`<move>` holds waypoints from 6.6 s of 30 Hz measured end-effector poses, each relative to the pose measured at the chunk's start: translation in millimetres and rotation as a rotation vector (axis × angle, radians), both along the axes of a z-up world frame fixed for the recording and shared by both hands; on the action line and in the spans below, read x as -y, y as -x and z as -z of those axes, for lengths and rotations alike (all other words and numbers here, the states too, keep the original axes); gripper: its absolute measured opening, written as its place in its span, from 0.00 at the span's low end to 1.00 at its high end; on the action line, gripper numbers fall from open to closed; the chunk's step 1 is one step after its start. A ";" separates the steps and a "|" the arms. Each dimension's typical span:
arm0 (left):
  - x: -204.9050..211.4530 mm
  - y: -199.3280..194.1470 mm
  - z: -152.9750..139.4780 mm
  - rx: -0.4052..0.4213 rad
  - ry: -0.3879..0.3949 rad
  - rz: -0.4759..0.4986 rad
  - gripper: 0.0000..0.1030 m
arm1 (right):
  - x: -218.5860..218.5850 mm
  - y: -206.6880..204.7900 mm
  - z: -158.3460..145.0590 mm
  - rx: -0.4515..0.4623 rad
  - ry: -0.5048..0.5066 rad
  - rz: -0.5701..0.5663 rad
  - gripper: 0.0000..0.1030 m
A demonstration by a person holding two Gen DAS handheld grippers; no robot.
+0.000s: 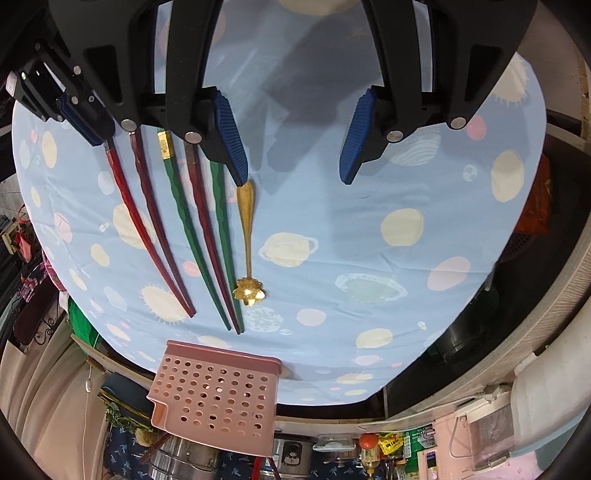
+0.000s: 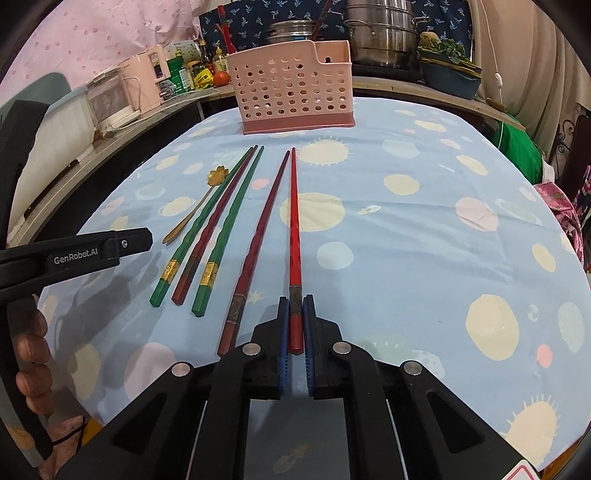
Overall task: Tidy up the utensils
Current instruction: 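Close the left tool on the gold spoon handle while the right tool holds the red chopstick, then lift the gold spoon and red chopstick and carry both over the pink basket, then open both tools to drop the spoon and chopstick into the basket, then move both open tools back down toward the remaining chopsticks, then grasp a dark red chopstick with the right tool while the left tool grasps a green chopstick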
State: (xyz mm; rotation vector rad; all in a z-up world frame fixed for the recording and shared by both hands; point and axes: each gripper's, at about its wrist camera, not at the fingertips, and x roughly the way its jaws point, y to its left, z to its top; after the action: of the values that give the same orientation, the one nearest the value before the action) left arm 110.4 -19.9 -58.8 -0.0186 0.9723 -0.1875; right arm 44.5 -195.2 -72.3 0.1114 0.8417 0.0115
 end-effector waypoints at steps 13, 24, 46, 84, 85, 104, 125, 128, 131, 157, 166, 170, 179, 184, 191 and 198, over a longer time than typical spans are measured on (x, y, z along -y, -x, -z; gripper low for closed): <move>17.3 -14.9 9.3 -0.019 0.011 0.020 0.18 | 3.9 -3.1 1.9 0.005 -0.021 0.006 0.07; 15.5 -4.9 -0.5 0.009 0.032 0.053 0.10 | 5.5 1.6 -3.0 0.012 -0.032 0.009 0.07; 0.6 5.9 -78.9 0.146 0.078 0.052 0.00 | 37.6 9.6 -108.0 0.270 -0.135 0.069 0.07; 39.0 -145.9 -258.1 0.377 0.197 0.144 0.00 | 88.4 -156.8 -295.6 0.671 -0.202 0.098 0.07; 42.1 -152.8 -259.6 0.385 0.190 0.140 0.00 | 89.4 -162.7 -297.9 0.679 -0.210 0.101 0.07; 62.2 -227.5 -201.7 0.291 0.150 0.133 0.01 | 80.7 -264.7 -228.4 0.506 -0.185 0.082 0.07; 58.4 -184.1 -208.9 0.353 0.093 0.096 0.26 | 68.9 -218.0 -220.4 0.468 -0.149 0.035 0.23; 58.5 -171.7 -209.4 0.362 0.064 0.085 0.27 | 65.1 -201.5 -219.0 0.466 -0.139 0.026 0.25; 56.7 -158.1 -208.5 0.369 0.038 0.072 0.27 | 60.9 -183.7 -216.5 0.464 -0.129 0.020 0.29; 16.1 -19.2 -97.8 0.244 -0.108 0.012 0.41 | 14.0 -21.4 -94.4 0.170 -0.064 -0.021 0.31; 11.7 5.1 -56.5 0.167 -0.108 0.020 0.41 | 2.1 1.8 -50.3 0.072 -0.070 -0.028 0.31; 10.6 11.7 -46.6 0.141 -0.107 0.020 0.41 | -4.6 7.6 -36.6 0.041 -0.077 -0.037 0.31; 3.5 22.1 -18.0 0.067 -0.105 0.007 0.41 | -19.8 9.2 -10.9 -0.010 -0.075 -0.065 0.31; 1.7 24.9 -9.3 0.043 -0.106 0.008 0.41 | -24.9 7.8 -3.8 -0.016 -0.056 -0.065 0.31; 4.0 27.9 -3.8 0.034 -0.107 0.018 0.49 | -25.8 6.8 -0.3 -0.004 -0.010 -0.054 0.23; 10.9 31.0 -0.8 0.028 -0.103 0.043 0.50 | -17.1 8.1 1.3 0.004 -0.015 -0.022 0.07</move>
State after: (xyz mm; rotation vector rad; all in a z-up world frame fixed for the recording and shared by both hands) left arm 79.3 -30.8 -58.0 0.0995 0.9541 -0.1763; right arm 36.3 -178.1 -73.6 0.1163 0.8386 0.0390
